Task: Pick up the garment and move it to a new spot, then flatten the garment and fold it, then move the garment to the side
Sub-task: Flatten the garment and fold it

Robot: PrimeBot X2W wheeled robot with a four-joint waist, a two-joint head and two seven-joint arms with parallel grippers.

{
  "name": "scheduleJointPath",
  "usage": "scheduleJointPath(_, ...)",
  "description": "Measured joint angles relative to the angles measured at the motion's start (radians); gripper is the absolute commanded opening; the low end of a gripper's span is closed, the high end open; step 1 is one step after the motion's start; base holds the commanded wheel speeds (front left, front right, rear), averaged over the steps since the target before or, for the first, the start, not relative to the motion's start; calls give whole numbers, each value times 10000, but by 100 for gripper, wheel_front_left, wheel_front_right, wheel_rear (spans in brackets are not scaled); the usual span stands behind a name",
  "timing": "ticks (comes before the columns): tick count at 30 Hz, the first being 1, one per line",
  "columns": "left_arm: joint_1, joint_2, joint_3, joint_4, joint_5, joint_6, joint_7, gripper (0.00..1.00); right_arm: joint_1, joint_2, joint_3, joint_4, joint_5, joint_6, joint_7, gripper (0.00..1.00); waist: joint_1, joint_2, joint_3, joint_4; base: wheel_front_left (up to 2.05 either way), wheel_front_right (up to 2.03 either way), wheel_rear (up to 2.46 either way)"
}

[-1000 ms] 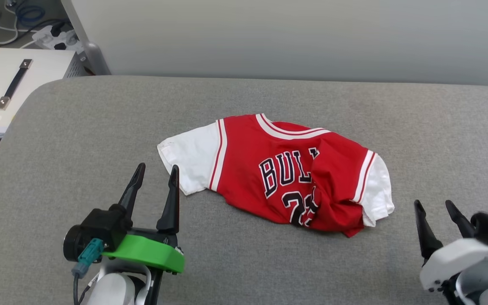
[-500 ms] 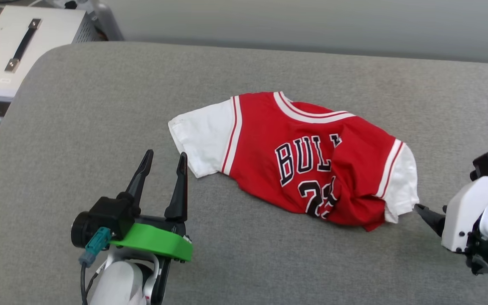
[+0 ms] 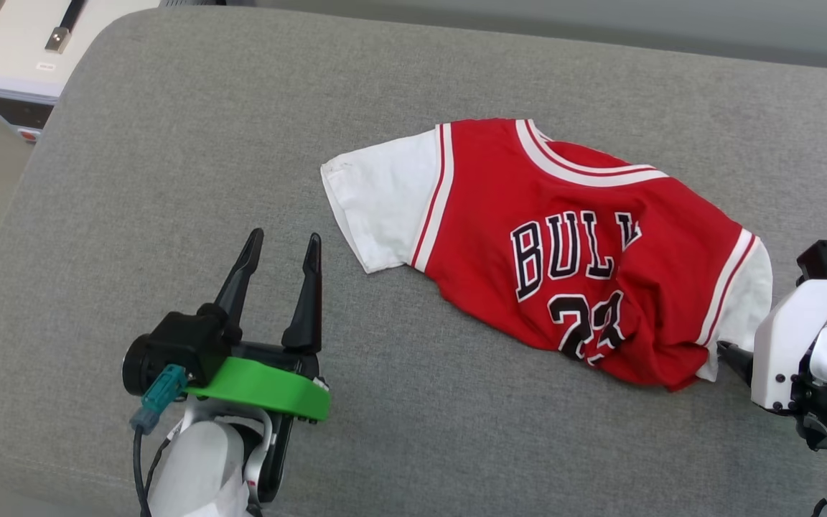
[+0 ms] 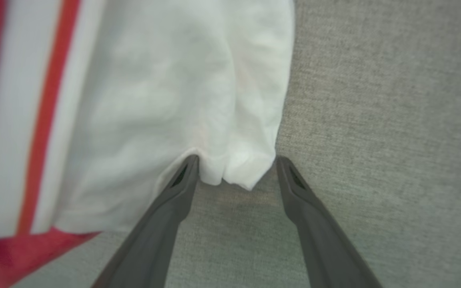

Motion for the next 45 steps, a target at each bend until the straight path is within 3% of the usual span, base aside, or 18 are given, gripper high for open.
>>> scheduleJointPath(2, -36, 0, 13, 4, 2, 0, 0, 100, 12, -36, 81, 132, -2, 0, -6, 100, 0, 0, 92, 48, 0, 0, 0)
scheduleJointPath(3, -36, 0, 10, 13, 2, 0, 0, 100, 16, -71, 136, 198, -2, 0, -67, 91, 0, 0, 134, 64, 0, 0, 0)
scheduleJointPath(4, -36, 0, 10, 21, 4, 0, 0, 100, 18, -104, 184, 238, -2, 0, -136, 41, 0, 0, 161, 69, 0, 0, 0)
scheduleJointPath(5, -36, 0, 12, 23, 4, 0, 0, 100, 19, -144, 221, 255, 4, 0, -205, 0, 0, 0, 168, 62, 0, 0, 0)
scheduleJointPath(12, -41, -4, 13, 67, 35, -2, 0, 100, 22, -1156, 403, 385, 94, 10, -675, 0, 0, 0, 58, -128, 0, 0, 0)
scheduleJointPath(19, -87, -10, -17, 40, 31, 0, 0, 100, -203, -3277, 130, 677, -117, 8, -951, 0, 0, 0, 153, -261, 0, 0, 0)
scheduleJointPath(24, -358, -15, -84, 33, -29, -2, 0, 100, -1040, -4644, 311, 1327, -736, 8, -1946, 0, 0, 0, 413, -200, 0, 0, 0)
scheduleJointPath(27, -448, -15, -107, 52, -56, -2, 0, 100, -1535, -4865, 412, 2011, -989, 8, -2738, 0, 0, 0, 549, -115, 0, 0, 0)
scheduleJointPath(28, -479, -17, -111, 61, -56, -2, 0, 100, -1665, -4840, 495, 2261, -1081, 8, -2961, 7, 0, 0, 580, -79, 0, 0, 0)
scheduleJointPath(29, -491, -15, -117, 61, -56, 0, 0, 100, -1743, -4801, 552, 2466, -1158, 8, -3162, 78, 0, 0, 601, -52, 0, 0, 0)
scheduleJointPath(30, -492, -15, -121, 79, -56, 0, 0, 100, -1838, -4725, 593, 2717, -1243, 8, -3409, 100, 0, 0, 618, -22, 0, 0, 0)
scheduleJointPath(38, -481, -17, -63, 299, -56, -2, 0, 100, -2117, -3764, 625, 3875, -1327, 8, -5010, 100, 0, 0, 296, -52, 0, 0, 0)
scheduleJointPath(45, -350, -19, -35, 357, -50, -2, 0, 100, -1960, -3106, 1007, 3310, -445, 8, -5438, 100, 0, 0, -369, -304, 0, 0, 0)
